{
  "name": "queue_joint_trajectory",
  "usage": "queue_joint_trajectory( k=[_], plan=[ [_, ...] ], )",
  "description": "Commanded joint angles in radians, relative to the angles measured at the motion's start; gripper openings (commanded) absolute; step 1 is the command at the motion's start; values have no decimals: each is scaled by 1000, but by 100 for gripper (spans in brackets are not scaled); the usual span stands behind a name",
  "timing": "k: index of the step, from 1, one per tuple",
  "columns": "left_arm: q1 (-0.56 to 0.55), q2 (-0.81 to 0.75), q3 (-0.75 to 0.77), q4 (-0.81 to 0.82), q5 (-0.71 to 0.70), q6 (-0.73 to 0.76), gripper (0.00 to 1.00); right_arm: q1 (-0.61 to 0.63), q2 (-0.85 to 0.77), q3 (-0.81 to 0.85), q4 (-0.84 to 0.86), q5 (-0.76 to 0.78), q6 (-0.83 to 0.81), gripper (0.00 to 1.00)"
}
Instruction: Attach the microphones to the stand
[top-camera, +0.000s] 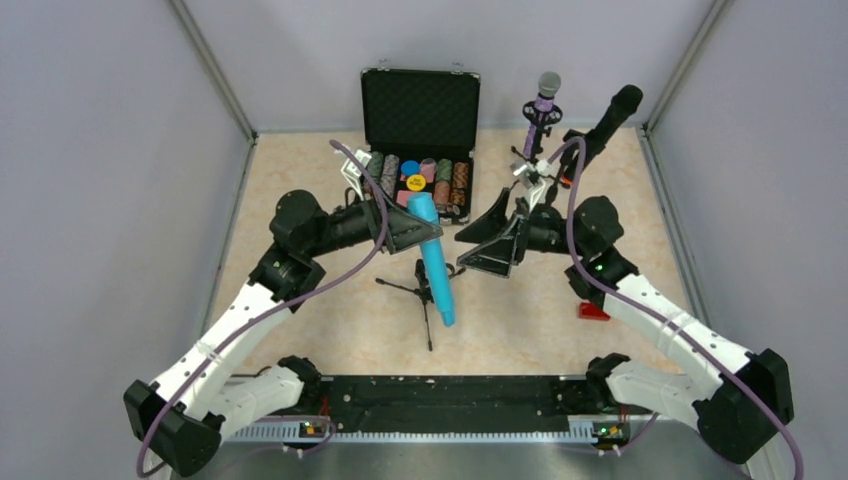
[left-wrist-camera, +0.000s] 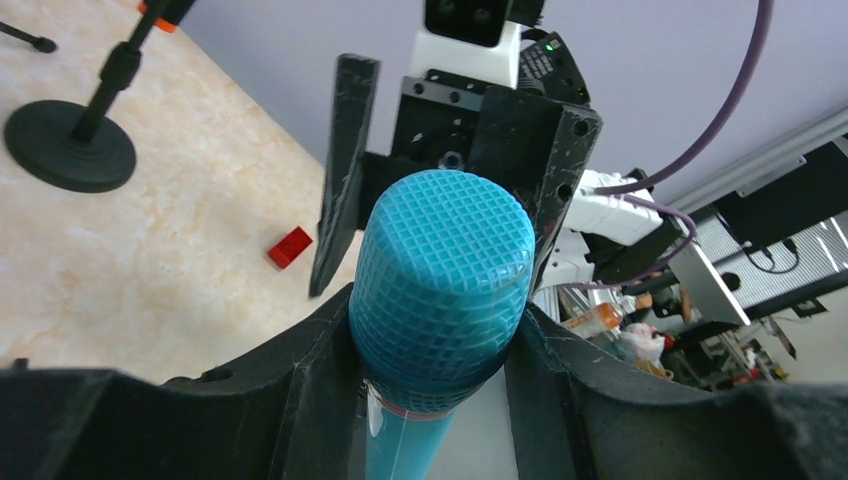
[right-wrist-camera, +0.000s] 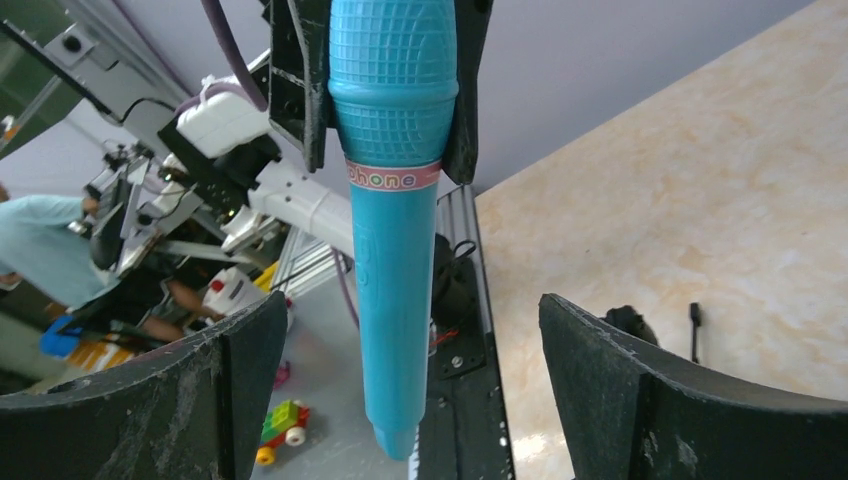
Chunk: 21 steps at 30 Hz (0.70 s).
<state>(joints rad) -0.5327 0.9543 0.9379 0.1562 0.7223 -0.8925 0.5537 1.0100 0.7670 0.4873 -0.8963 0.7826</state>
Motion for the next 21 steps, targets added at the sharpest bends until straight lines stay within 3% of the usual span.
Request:
queue_joint_trajectory(
  k=[1, 13, 18, 21],
  plan=[
    [-50, 35, -7, 139, 9, -32, 0, 56, 66, 48, 108, -56, 52, 91],
    [-124, 72, -13, 128, -25, 2, 0, 125, 182, 57, 314, -67, 169, 80],
    [-128, 68, -13, 109, -38, 21, 0, 144, 219, 60, 390, -82, 221, 64],
    [-127, 72, -14, 93, -41, 30, 0, 146, 233, 55, 441, -83, 256, 50]
  ],
)
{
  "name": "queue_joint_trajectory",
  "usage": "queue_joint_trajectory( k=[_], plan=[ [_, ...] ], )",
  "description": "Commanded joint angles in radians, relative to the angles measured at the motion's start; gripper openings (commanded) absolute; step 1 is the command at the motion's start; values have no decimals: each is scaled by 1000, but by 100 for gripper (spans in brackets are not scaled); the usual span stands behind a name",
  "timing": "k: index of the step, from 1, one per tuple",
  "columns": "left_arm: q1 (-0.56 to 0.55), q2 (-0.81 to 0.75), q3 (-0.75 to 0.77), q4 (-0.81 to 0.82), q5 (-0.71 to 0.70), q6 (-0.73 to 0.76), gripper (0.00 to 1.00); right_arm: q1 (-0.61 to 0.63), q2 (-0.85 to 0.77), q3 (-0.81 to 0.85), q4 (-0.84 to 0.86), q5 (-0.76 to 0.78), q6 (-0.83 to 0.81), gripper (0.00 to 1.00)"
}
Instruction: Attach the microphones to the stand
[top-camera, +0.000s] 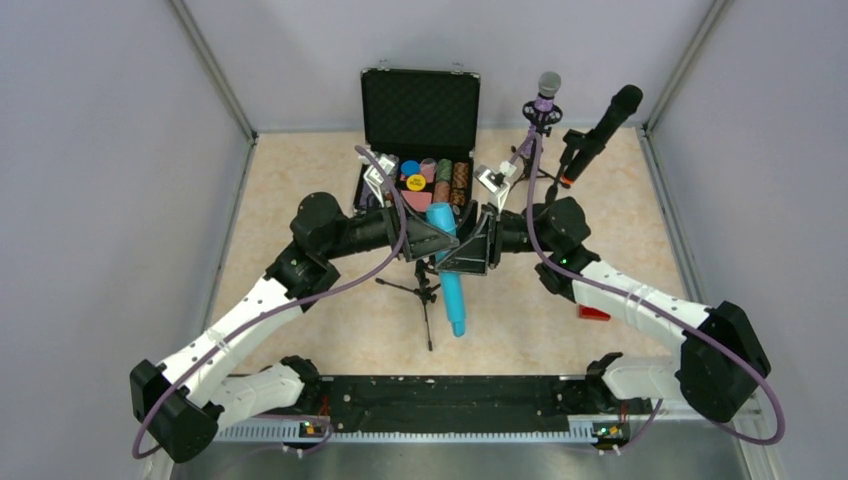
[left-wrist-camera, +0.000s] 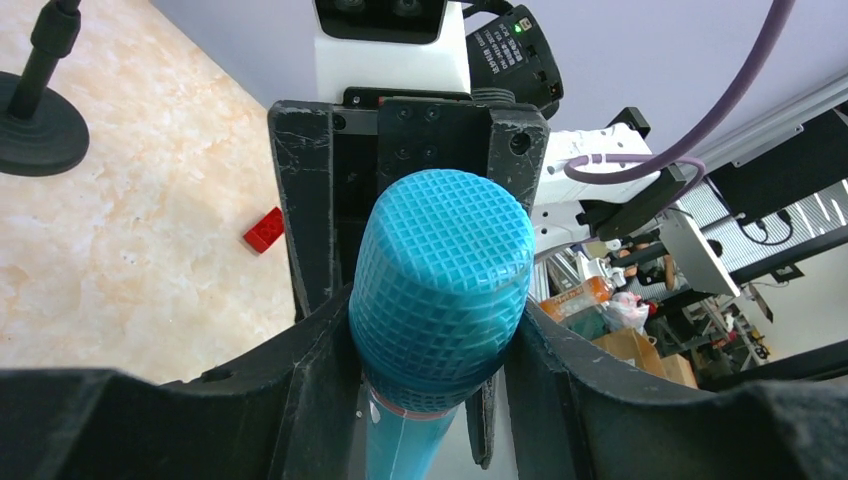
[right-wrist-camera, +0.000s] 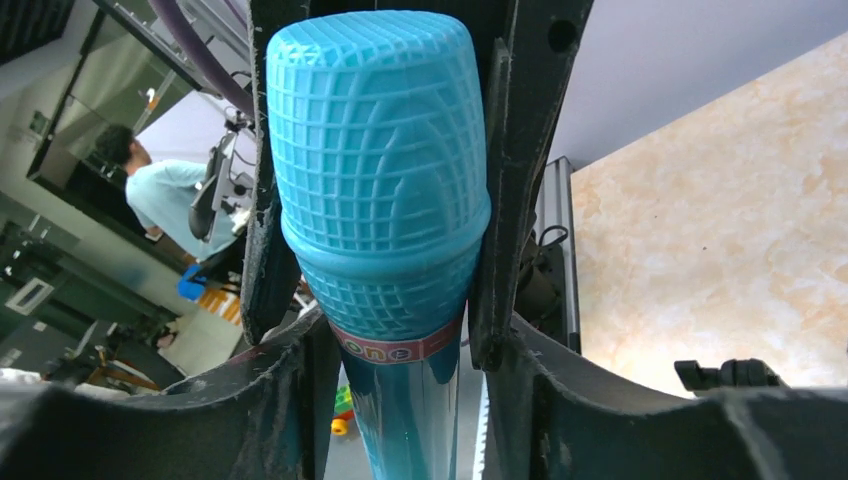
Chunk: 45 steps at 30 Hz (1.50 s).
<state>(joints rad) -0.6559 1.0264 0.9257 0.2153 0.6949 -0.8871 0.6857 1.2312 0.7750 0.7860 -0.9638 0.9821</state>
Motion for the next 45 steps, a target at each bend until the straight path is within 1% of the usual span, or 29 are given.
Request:
queue_joint_trajectory(
  k=[1, 4, 6, 7, 9, 11, 12, 13, 15, 17, 20, 21, 24, 27, 30, 34, 39, 42, 45],
  plan=[
    [-4, 1, -2, 31, -13, 25, 0, 14, 14, 47, 156, -17, 65, 45],
    [-4, 5, -7, 29, -15, 26, 0, 13, 22, 46, 190, -19, 86, 27],
    [-4, 1, -12, 25, -29, 30, 0, 14, 28, 44, 219, -21, 100, 11],
    [-4, -2, -14, 22, -41, 31, 3, 14, 28, 41, 230, -22, 105, 0],
    [-4, -10, -20, 21, -68, 36, 25, 14, 26, 36, 233, -18, 102, 0],
    [-4, -14, -31, 21, -102, 49, 51, 14, 22, 28, 221, -8, 84, 0],
    [-4, -14, -36, 17, -125, 58, 67, 14, 18, 20, 208, -1, 68, 0],
    [-5, -14, -39, 7, -154, 62, 80, 14, 13, 14, 189, 11, 48, 0],
    [-5, -12, -39, -26, -225, 72, 97, 14, 1, -1, 149, 54, 6, 0],
    [-3, -6, -20, -92, -280, 92, 99, 14, -15, -10, 97, 99, -45, 0],
    [2, 5, 63, -267, -390, 218, 99, 12, -42, 4, -46, 197, -146, 0],
    [3, 8, 90, -308, -434, 238, 99, 12, -50, 13, -93, 221, -177, 0],
    [7, 8, 124, -340, -538, 303, 99, 11, -88, 30, -200, 316, -248, 0],
    [15, 5, 138, -350, -605, 310, 99, 9, -145, 13, -252, 412, -290, 0],
    [23, -1, 144, -338, -610, 323, 99, 8, -195, -26, -255, 526, -307, 0],
    [29, 11, 172, -367, -640, 359, 99, 6, -245, -92, -189, 664, -297, 0],
    [42, 43, 211, -424, -632, 376, 99, 5, -239, -88, -195, 740, -304, 0],
    [43, 39, 195, -383, -569, 395, 99, 3, -232, -80, -181, 788, -296, 0],
    [43, 36, 168, -312, -434, 406, 99, 3, -232, -80, -145, 880, -276, 0]
  ],
)
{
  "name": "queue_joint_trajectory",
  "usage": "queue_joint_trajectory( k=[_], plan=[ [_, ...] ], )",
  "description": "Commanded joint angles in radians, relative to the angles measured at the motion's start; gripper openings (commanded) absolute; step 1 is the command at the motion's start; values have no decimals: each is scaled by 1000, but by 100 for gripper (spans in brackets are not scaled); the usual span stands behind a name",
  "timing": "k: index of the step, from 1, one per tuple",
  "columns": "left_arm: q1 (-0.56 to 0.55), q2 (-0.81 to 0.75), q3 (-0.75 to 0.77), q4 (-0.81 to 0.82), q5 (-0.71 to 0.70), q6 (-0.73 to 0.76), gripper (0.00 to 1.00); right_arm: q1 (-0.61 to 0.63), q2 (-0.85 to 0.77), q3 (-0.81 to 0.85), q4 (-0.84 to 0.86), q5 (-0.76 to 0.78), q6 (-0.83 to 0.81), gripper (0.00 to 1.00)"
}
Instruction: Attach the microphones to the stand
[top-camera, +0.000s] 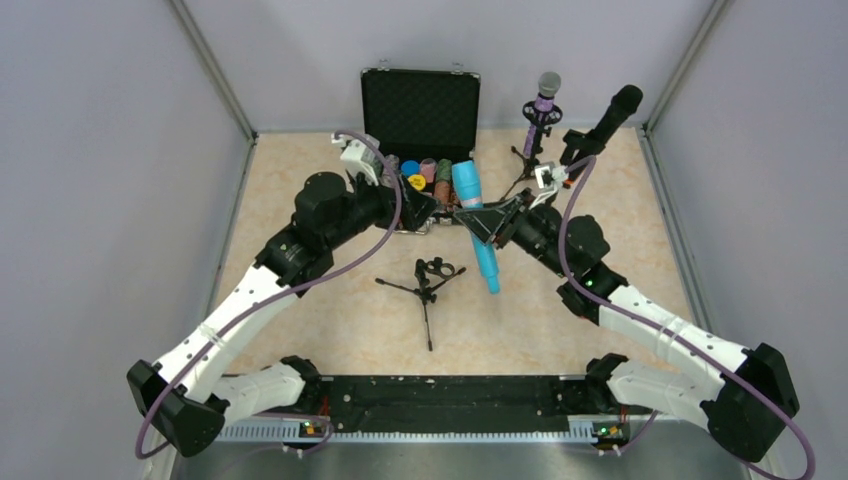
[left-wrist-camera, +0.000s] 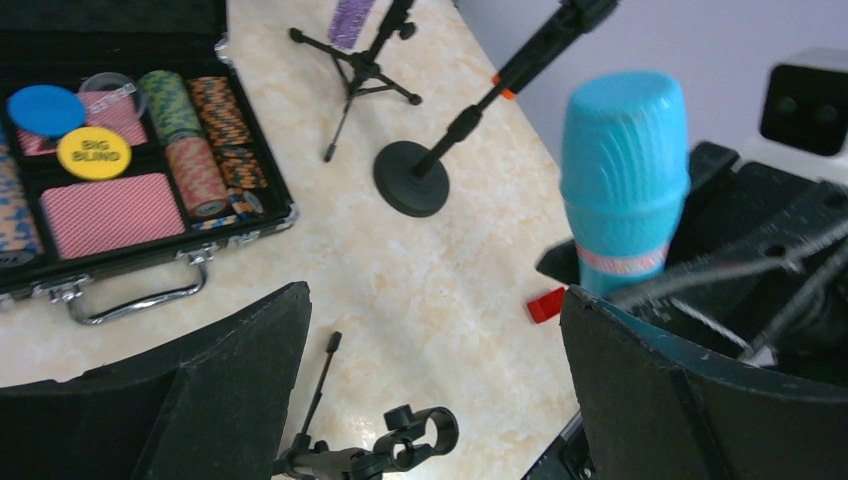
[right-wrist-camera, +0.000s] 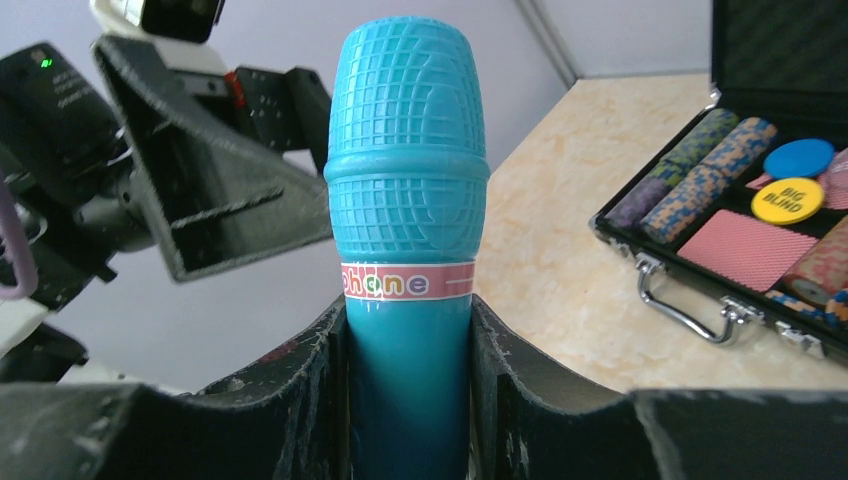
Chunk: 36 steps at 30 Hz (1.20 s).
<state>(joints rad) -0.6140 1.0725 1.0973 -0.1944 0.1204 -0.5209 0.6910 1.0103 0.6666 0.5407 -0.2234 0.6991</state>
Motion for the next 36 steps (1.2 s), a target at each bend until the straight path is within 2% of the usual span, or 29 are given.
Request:
queue_joint_trajectory(
  k=[1, 5, 9, 14, 19, 22, 25, 30, 32, 36],
  plan=[
    [1, -8, -10, 119, 188, 35, 99, -2, -13, 29, 113, 170, 11, 0],
    [2, 22, -49, 272, 397, -38, 99, -3, -11, 36, 171, 273, 36, 0],
    [-1, 94, -77, 456, 558, -160, 99, -2, 13, 50, 236, 264, 63, 0],
    [-25, 190, -59, 526, 639, -223, 99, -2, 38, 54, 299, 229, 115, 0],
    [-59, 264, -34, 568, 727, -244, 92, -2, 37, 53, 284, 196, 119, 0],
    [-64, 305, -12, 569, 779, -265, 82, -2, 36, 60, 260, 168, 106, 0],
    [-66, 334, -24, 641, 806, -318, 70, -2, 40, 53, 262, 129, 108, 0],
    [-66, 351, -54, 778, 807, -402, 17, -2, 28, 44, 231, 98, 111, 0],
    [-65, 338, -62, 768, 785, -393, 2, -2, 10, 34, 212, 107, 102, 0],
    [-65, 275, -74, 653, 712, -313, 0, -3, -38, 32, 106, 138, 44, 0]
  ],
)
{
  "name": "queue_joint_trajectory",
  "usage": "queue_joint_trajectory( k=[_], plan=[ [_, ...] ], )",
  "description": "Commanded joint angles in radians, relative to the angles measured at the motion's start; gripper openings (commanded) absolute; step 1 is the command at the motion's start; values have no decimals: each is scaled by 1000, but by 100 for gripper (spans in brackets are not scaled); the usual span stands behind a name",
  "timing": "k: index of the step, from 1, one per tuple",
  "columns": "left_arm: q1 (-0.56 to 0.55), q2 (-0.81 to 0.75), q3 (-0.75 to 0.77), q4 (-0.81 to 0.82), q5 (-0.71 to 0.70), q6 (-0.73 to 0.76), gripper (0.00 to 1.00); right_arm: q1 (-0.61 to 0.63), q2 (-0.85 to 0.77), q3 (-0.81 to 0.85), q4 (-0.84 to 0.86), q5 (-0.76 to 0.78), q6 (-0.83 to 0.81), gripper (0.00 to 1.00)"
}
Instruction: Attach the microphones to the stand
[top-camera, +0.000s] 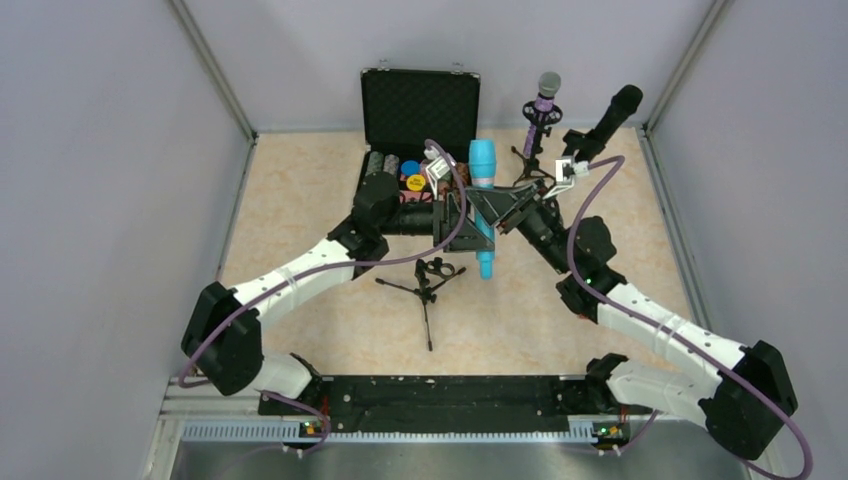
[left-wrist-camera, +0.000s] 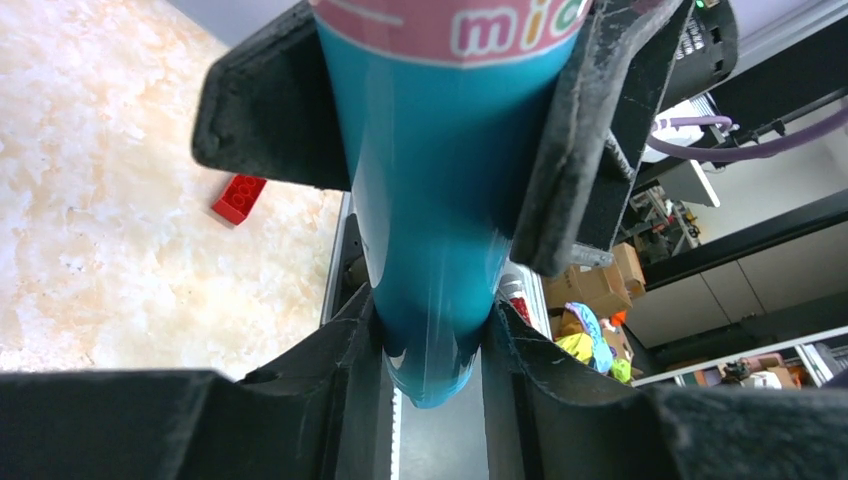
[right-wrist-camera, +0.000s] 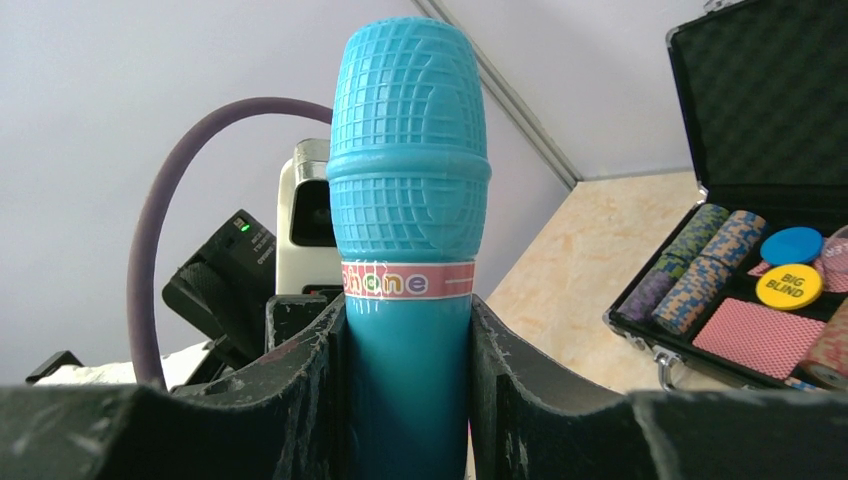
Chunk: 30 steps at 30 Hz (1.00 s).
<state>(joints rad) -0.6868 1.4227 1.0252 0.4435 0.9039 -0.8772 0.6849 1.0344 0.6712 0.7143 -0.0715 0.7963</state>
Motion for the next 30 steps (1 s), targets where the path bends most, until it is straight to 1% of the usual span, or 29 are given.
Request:
queue_joint_trajectory(
  k=[1, 3, 6, 9, 12, 15, 16, 21, 22, 24, 26, 30],
  plan=[
    [9, -92, -6, -11, -82, 58, 0, 2, -77, 38, -110, -14, -74, 0],
    [9, -125, -19, -42, -94, 82, 0, -1, -93, 59, -197, -20, -98, 6],
    [9, -149, -38, -70, -97, 82, 0, -18, -101, 75, -237, -63, -99, 13],
    [9, -165, -66, -69, -90, 72, 0, -57, -93, 74, -216, -166, -52, 21],
    [9, -179, -87, -81, -78, 68, 0, -117, -78, 60, -151, -276, 5, 28],
    [8, -197, -109, -82, -71, 65, 0, -159, -57, 50, -87, -368, 56, 47],
    [8, -205, -114, -82, -68, 64, 0, -167, -50, 53, -70, -393, 63, 50],
    [8, -238, -132, -111, -72, 81, 0, -180, -18, 73, -46, -469, 81, 52],
    [8, -242, -132, -117, -70, 85, 0, -180, -12, 74, -38, -478, 84, 54],
    [8, -244, -132, -119, -64, 86, 0, -181, 7, 79, -31, -492, 93, 61],
    [8, -248, -131, -115, -59, 84, 0, -180, 30, 84, -5, -518, 110, 65],
    [8, -247, -126, -116, -34, 80, 0, -180, 83, 101, 56, -584, 158, 68]
  ],
)
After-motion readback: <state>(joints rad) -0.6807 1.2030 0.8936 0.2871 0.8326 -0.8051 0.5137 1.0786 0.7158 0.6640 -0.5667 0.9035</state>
